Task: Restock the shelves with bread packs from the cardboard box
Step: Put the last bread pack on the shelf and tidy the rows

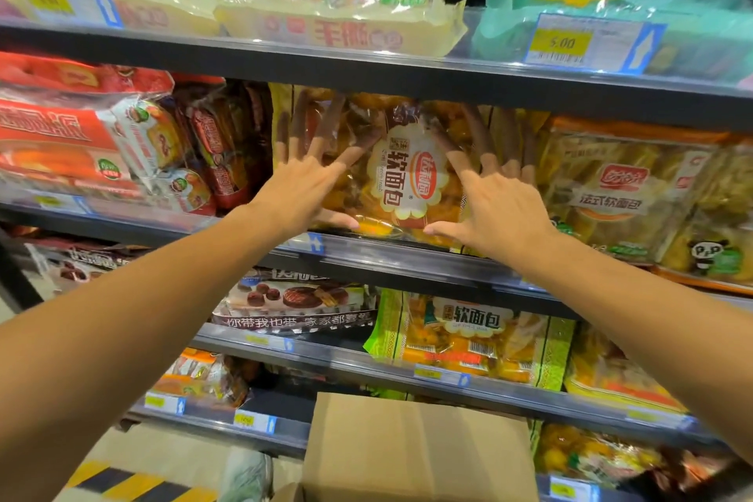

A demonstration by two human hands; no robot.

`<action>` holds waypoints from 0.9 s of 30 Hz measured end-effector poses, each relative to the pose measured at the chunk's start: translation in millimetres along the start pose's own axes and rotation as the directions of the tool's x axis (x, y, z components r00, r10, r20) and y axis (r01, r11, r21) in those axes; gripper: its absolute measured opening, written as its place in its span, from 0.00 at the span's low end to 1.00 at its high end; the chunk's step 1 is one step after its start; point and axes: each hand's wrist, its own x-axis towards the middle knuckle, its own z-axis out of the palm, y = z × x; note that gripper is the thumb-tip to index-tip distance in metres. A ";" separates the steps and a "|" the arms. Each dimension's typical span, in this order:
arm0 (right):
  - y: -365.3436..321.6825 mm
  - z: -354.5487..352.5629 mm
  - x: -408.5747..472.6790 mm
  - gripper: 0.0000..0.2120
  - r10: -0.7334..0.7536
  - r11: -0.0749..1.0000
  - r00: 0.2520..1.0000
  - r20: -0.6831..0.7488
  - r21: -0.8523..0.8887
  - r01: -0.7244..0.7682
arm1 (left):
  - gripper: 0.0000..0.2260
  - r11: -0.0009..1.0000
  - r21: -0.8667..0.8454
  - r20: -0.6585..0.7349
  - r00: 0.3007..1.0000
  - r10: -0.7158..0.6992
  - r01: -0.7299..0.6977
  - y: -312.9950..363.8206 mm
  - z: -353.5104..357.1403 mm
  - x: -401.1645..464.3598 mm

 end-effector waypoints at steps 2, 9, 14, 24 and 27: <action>-1.5 -0.1 5.3 0.47 0.007 1.000 0.997 0.071 0.023 -0.009 | 0.51 1.000 -0.019 0.071 0.997 -0.009 0.011 -1.8 3.8 6.6; -3.9 9.9 22.6 0.45 0.014 0.996 0.979 0.201 -0.092 0.004 | 0.51 0.990 0.098 0.225 0.967 -0.118 0.098 2.0 6.4 22.9; -4.9 2.2 18.1 0.43 0.011 0.999 0.981 0.195 -0.049 -0.001 | 0.48 0.991 0.099 0.255 0.960 -0.115 0.092 12.7 -11.5 11.8; 66.9 13.9 -68.2 0.42 -0.174 0.981 0.956 -0.235 0.043 0.189 | 0.30 0.985 0.026 -0.224 0.959 0.173 -0.172 73.5 -37.0 -19.2; 114.4 23.8 -98.7 0.38 -0.092 0.988 0.974 -0.206 0.105 0.115 | 0.30 0.944 0.030 -0.292 0.900 0.323 -0.329 128.0 -40.8 -10.9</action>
